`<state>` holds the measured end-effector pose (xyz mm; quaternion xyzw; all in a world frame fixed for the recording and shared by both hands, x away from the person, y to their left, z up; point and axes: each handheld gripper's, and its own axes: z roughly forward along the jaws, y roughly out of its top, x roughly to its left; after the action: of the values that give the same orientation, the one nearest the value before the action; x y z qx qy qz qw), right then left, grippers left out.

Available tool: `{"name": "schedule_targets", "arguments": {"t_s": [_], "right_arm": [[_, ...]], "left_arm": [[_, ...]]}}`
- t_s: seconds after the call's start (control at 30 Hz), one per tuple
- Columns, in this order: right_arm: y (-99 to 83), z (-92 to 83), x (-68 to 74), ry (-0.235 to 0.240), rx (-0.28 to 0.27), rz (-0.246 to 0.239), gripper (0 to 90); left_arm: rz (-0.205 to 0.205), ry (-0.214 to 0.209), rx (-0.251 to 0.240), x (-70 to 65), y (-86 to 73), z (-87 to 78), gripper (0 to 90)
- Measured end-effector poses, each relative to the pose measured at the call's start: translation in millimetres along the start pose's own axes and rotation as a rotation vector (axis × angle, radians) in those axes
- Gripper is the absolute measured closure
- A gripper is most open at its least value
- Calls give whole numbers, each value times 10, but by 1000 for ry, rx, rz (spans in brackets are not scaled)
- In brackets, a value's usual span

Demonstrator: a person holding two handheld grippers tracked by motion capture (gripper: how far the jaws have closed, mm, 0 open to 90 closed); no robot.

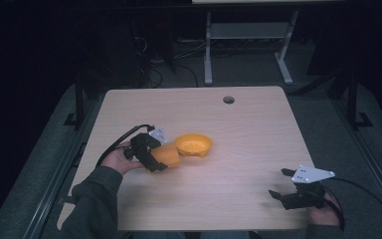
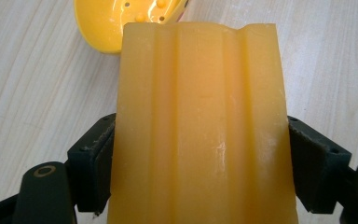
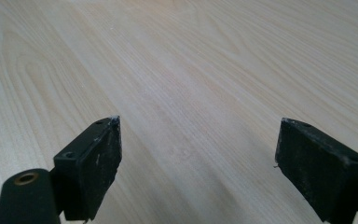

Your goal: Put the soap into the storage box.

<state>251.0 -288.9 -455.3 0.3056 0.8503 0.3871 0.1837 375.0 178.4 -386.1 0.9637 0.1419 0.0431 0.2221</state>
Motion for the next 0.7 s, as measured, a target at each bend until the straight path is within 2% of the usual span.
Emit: {"name": "schedule_targets", "arguments": {"t_s": [0.33, 0.4, 0.7], "right_arm": [[-9, 2, -7, -3, 2, 7, 139], [-8, -3, -4, -4, 2, 6, 139], [-7, -6, -1, -6, 0, 1, 139]], "left_arm": [[4, -3, -22, 51, 110, -22, 210], [18, -5, -11, 61, 154, -26, 210], [43, -1, -17, 89, 302, -61, 210]]}}
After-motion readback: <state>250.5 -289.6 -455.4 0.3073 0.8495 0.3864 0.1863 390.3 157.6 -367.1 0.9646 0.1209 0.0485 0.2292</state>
